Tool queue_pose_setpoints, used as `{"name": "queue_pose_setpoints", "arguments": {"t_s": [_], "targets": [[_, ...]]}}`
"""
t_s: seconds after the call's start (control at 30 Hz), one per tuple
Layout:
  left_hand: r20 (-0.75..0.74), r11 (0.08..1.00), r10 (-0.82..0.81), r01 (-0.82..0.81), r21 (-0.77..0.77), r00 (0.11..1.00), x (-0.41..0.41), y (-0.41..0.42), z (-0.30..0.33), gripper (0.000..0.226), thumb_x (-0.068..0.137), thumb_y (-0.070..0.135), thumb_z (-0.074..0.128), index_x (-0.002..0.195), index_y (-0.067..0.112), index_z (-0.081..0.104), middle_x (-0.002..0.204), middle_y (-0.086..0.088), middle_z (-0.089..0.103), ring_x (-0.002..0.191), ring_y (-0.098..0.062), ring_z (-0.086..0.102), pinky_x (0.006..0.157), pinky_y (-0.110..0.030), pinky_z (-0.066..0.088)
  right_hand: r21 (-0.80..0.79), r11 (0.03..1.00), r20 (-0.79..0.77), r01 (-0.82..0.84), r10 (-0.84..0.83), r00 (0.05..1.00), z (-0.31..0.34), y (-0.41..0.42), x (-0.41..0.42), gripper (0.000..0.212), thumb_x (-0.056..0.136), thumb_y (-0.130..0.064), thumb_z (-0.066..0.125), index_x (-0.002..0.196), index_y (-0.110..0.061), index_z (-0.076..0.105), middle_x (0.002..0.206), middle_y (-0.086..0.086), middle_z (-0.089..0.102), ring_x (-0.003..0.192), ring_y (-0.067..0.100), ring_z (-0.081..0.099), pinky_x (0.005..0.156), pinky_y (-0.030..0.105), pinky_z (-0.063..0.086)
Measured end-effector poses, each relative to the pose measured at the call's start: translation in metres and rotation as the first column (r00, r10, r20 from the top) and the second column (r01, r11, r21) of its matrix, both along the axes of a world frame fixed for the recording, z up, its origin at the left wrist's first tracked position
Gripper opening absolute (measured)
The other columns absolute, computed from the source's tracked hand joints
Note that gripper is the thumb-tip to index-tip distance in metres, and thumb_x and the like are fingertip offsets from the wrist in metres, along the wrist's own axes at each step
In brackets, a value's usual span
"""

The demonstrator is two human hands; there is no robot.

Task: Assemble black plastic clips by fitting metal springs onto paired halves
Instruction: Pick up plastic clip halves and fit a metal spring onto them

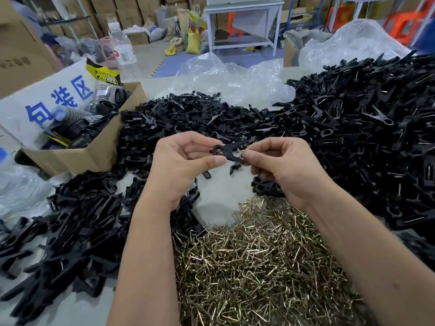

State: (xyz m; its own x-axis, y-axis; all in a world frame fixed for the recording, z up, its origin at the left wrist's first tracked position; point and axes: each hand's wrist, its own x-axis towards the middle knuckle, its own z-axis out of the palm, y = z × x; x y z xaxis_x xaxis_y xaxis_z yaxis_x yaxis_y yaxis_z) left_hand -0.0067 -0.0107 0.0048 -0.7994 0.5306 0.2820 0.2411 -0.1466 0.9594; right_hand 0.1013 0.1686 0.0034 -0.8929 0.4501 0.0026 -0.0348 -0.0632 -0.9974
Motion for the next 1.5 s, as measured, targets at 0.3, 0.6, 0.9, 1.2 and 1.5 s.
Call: {"name": "queue_pose_setpoints", "arguments": {"t_s": [0.3, 0.6, 0.9, 1.2, 1.5], "targets": [[0.039, 0.999, -0.044, 0.044, -0.009, 0.998, 0.004, 0.002, 0.001, 0.029, 0.056, 0.012, 0.091, 0.082, 0.018, 0.08, 0.092, -0.015, 0.08, 0.082, -0.023, 0.077, 0.076, -0.034, 0.063, -0.013, 1.0, -0.029, 0.006, -0.007, 1.0, 0.0, 0.001, -0.001, 0.006, 0.081, -0.007, 0.085, 0.079, -0.009, 0.079, 0.069, 0.011, 0.07, 0.061, 0.016, 0.062, 0.055, 0.023, 0.05], [0.034, 0.999, -0.025, 0.025, -0.019, 0.999, 0.006, 0.005, 0.0, 0.028, 0.055, 0.013, 0.09, 0.081, 0.016, 0.079, 0.091, -0.016, 0.079, 0.082, -0.024, 0.075, 0.078, -0.033, 0.063, 0.061, 0.998, 0.002, 0.021, -0.021, 1.0, 0.001, 0.003, -0.001, 0.011, 0.079, -0.003, 0.086, 0.078, -0.006, 0.076, 0.065, 0.007, 0.07, 0.055, 0.013, 0.058, 0.052, 0.019, 0.047], [0.1, 0.99, -0.11, 0.099, 0.104, 0.989, 0.008, 0.007, 0.004, 0.037, 0.052, 0.013, 0.095, 0.085, 0.012, 0.078, 0.089, -0.012, 0.08, 0.079, -0.02, 0.076, 0.071, -0.024, 0.059, -0.439, 0.863, -0.078, -0.25, 0.241, 0.967, -0.001, 0.002, 0.001, 0.018, 0.065, -0.024, 0.087, 0.069, -0.015, 0.072, 0.073, 0.003, 0.06, 0.053, 0.007, 0.052, 0.045, 0.015, 0.041], [0.145, 0.98, -0.169, 0.151, 0.127, 0.975, 0.015, 0.012, 0.003, 0.031, 0.06, 0.011, 0.089, 0.087, 0.008, 0.074, 0.086, -0.01, 0.079, 0.077, -0.019, 0.074, 0.068, -0.025, 0.059, -0.623, 0.562, -0.266, -0.544, 0.502, 0.823, -0.009, 0.004, 0.003, 0.054, 0.073, -0.032, 0.093, 0.122, -0.018, 0.076, 0.088, 0.012, 0.074, 0.066, 0.013, 0.073, 0.051, 0.02, 0.06], [0.109, 0.985, -0.164, 0.156, 0.077, 0.98, 0.016, 0.012, 0.003, 0.03, 0.061, 0.008, 0.082, 0.088, 0.003, 0.069, 0.064, 0.007, 0.069, 0.059, -0.004, 0.063, 0.06, -0.016, 0.052, -0.788, 0.177, -0.447, -0.59, 0.494, 0.746, -0.003, 0.005, 0.004, 0.035, 0.084, 0.001, 0.078, 0.118, 0.002, 0.072, 0.078, 0.021, 0.06, 0.054, 0.016, 0.064, 0.043, 0.02, 0.055]]}}
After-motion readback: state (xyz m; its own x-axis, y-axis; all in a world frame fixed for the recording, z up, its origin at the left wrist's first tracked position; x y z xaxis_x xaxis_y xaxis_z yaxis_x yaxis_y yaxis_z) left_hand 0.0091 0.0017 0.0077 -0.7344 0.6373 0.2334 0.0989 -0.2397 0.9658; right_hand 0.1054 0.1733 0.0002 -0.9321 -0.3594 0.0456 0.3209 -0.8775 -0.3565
